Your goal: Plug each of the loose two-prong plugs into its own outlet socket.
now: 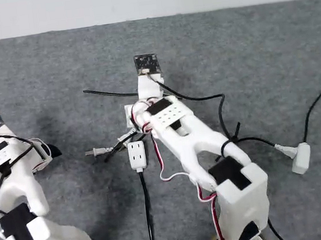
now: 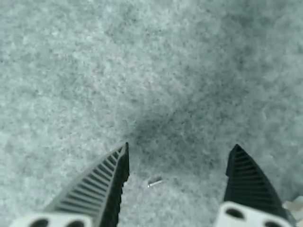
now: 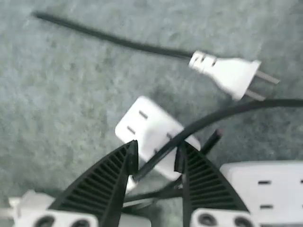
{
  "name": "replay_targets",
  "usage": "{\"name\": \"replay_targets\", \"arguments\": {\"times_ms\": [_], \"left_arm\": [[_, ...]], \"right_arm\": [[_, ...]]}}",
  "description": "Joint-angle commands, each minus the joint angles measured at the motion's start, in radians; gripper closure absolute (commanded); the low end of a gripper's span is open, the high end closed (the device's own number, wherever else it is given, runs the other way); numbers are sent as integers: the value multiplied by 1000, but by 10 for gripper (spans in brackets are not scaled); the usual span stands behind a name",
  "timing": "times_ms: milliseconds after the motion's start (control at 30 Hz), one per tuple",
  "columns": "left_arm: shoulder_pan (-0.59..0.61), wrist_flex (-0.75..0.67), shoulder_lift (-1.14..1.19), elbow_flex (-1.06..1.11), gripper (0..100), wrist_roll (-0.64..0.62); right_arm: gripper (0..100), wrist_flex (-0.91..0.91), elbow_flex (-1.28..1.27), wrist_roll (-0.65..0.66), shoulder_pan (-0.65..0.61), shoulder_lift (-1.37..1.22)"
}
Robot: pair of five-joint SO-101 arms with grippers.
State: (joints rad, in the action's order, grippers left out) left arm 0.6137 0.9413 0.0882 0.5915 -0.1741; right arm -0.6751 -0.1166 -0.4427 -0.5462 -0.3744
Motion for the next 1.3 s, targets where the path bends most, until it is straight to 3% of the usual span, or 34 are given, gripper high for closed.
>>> {"name": "replay_targets", "arguments": {"times_ms": [0, 233, 333, 1100, 1267], "left_arm": [[2, 9, -6, -42, 679, 5], [2, 9, -5, -42, 679, 5], [0, 9, -5, -42, 679, 5], [-2, 9, -3, -42, 680, 5], [-2, 9, -3, -42, 680, 5]], "right_arm": [[854, -58, 127, -8, 18, -35], [871, -156, 310, -11, 31, -168], [998, -237, 381, -52, 35, -203], [991, -616, 453, 32, 51, 140], [991, -694, 509, 104, 79, 245]]}}
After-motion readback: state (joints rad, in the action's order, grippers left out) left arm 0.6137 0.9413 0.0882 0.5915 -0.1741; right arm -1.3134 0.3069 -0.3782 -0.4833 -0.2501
